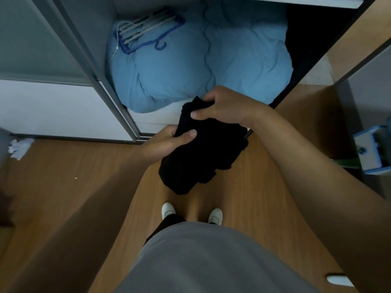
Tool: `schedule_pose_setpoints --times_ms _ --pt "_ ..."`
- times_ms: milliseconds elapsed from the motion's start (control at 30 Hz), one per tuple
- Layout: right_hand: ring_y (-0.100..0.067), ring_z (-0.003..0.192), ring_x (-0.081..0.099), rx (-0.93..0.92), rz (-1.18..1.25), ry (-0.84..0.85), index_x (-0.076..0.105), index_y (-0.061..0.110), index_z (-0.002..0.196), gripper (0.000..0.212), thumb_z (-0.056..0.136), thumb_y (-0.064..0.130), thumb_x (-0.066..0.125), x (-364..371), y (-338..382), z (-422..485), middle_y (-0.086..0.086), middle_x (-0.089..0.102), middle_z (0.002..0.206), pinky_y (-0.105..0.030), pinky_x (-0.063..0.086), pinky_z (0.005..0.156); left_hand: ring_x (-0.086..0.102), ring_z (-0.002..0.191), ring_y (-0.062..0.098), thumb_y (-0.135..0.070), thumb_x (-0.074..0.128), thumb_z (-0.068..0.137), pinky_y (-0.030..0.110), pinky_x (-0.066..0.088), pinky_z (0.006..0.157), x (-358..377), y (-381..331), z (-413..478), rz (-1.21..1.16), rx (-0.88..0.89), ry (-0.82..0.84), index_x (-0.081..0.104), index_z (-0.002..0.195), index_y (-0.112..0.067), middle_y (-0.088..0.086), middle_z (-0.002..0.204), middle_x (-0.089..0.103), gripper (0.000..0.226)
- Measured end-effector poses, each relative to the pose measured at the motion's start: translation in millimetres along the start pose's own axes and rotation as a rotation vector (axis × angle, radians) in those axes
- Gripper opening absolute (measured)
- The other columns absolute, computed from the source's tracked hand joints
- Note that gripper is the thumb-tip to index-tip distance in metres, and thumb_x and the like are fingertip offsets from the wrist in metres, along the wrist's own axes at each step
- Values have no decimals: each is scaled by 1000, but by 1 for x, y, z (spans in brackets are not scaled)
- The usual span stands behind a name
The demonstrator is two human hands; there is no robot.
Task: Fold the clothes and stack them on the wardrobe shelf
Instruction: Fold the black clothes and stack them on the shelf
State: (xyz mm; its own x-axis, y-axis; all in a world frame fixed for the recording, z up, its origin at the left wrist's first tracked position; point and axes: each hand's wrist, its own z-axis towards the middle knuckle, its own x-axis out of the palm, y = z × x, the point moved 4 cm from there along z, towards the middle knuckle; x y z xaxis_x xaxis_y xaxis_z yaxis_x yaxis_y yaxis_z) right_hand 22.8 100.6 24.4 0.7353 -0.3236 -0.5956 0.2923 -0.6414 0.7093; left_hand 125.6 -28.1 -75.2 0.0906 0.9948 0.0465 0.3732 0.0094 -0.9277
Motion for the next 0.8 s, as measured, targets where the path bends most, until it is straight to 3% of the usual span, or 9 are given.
schedule_pose_setpoints --times_ms 100,200,333,400,533,600,667,733,800 --pt "-13 82 73 45 174 -146 77 16 94 23 82 36 78 -8 -12 5 -1 77 88 -26 57 72 72 81 19 -52 64 88 28 52 75 -1 -7 4 89 21 -105 70 94 4 10 90 75 56" --pt "-18 96 74 165 700 -250 73 13 109 41 85 46 73 -6 -50 0 -4 78 98 -27 59 84 69 76 20 -42 62 95 25 50 68 1 -14 8 28 44 -237 71 91 5 7 83 73 48" --pt "-11 105 71 336 810 -69 70 33 118 59 73 72 70 33 -108 -15 6 74 116 -32 54 89 73 89 23 -38 64 94 28 56 77 1 -15 10 -126 33 -342 77 91 -10 10 95 77 31" --pt "-13 107 70 414 848 40 70 35 117 58 71 69 73 51 -130 -26 6 73 119 -35 54 87 74 92 23 -39 64 93 27 56 77 1 -16 10 -166 32 -363 77 91 -13 9 95 77 30" --pt "-20 104 69 307 1010 -4 70 13 116 28 88 21 69 54 -142 -40 -5 74 112 -33 54 86 73 97 23 -39 63 95 29 56 83 0 -10 9 -186 -20 -407 73 105 -6 9 101 77 36" --pt "-20 90 69 205 1132 -106 74 11 104 18 89 14 66 37 -135 -43 -7 74 99 -32 51 80 73 98 22 -36 61 97 26 56 80 2 -4 7 -173 -63 -378 72 107 -6 7 101 77 33" --pt "-19 91 72 104 1309 -181 75 12 109 21 93 20 64 18 -125 -42 -5 75 101 -31 55 79 72 103 20 -35 62 97 26 56 85 7 0 4 -235 -115 -331 69 114 -7 5 107 76 34" --pt "-24 121 63 42 1500 -253 60 11 135 47 98 39 57 9 -122 -40 -9 65 132 -39 50 102 70 109 20 -35 64 96 29 56 91 14 -2 3 -351 -146 -282 65 123 -8 5 116 74 38" --pt "-27 136 49 0 1541 -239 48 12 145 63 100 55 43 21 -124 -40 -10 53 147 -47 36 115 69 111 20 -36 65 94 28 57 87 20 -9 4 -437 -143 -248 65 123 -12 4 120 72 38"
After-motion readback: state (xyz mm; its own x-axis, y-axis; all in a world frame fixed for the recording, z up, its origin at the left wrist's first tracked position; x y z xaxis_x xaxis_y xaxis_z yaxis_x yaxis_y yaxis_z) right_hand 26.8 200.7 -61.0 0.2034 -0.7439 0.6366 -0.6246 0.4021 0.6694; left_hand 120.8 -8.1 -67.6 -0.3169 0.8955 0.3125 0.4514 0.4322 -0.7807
